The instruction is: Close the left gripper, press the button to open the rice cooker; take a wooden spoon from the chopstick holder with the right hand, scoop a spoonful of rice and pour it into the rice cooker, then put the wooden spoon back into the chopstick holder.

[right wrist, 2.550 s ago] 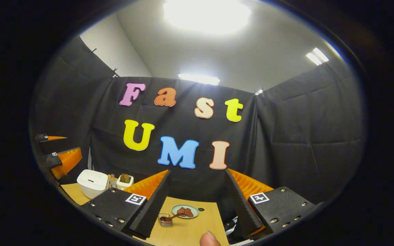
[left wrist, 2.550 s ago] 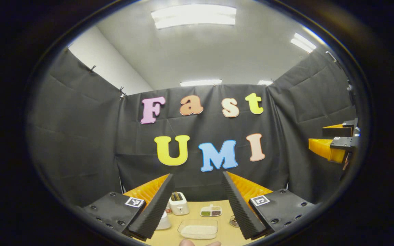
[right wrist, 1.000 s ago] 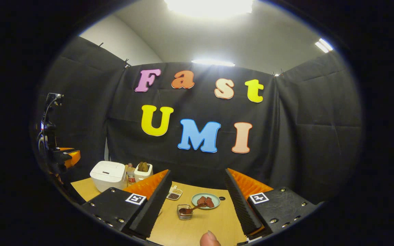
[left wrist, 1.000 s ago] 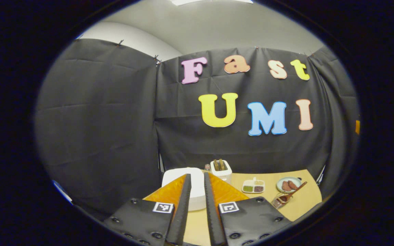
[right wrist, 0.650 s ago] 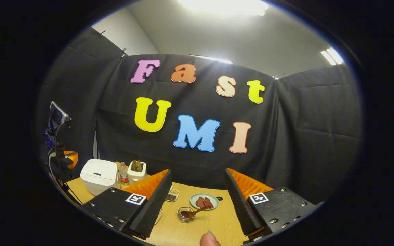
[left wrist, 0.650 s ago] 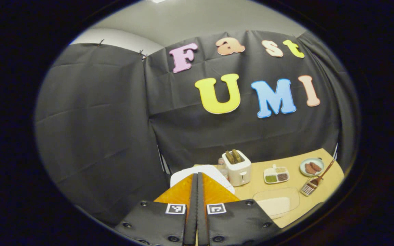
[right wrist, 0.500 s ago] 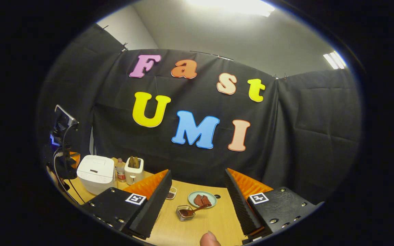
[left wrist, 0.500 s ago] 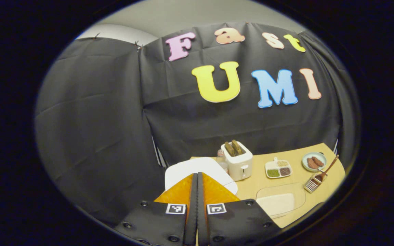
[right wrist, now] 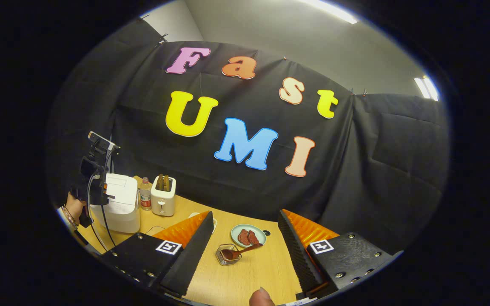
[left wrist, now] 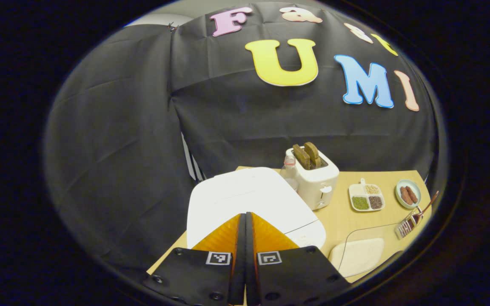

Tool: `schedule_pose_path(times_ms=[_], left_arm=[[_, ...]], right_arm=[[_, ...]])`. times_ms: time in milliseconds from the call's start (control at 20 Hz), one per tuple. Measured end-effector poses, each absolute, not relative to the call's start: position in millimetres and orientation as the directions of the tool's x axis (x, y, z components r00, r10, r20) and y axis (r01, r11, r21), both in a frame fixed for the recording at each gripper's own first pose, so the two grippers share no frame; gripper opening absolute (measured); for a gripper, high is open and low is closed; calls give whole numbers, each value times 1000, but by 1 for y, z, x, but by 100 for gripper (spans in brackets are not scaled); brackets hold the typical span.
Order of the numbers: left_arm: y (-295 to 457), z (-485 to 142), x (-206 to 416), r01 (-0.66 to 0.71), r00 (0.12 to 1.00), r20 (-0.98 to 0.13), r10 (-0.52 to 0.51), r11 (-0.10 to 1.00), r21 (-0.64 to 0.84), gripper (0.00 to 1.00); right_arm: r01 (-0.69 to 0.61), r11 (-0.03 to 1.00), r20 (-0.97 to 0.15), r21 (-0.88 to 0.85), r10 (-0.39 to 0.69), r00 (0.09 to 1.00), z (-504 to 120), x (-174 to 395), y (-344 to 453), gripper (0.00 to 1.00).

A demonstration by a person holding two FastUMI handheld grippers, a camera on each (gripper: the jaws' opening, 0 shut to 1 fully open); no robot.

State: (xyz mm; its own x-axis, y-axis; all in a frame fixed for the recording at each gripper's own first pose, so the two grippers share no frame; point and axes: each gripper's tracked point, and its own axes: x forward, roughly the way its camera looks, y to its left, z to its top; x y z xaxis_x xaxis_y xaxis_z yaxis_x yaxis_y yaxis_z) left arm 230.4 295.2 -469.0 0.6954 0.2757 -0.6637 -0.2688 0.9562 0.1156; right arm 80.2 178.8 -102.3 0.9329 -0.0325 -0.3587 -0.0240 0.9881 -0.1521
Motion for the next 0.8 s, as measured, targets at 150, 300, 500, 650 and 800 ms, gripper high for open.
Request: schedule_pose_path(times_ms=[150,300,500,650,800], left_arm=[[297,-487,235,-279,678,-676,289,952,127,9],[288,-515,228,-281,629,-735,255,955,92,7],[291,-515,232,-298,642,-718,270,950,90,9],[293,-520,234,-317,618,-747,244,947,48,7],[297,-506,234,-318,615,-757,219,948,15,9]], right_arm=[[-17,985,-370,-171,-48,928,-107,78,178,94],[-18,984,-377,-178,-51,925,-110,77,178,94],[-14,987,-385,-162,-51,922,-112,72,178,94],[1,989,-382,-147,-58,922,-110,64,173,94],[20,992,-385,-123,-67,920,-109,54,169,93]])
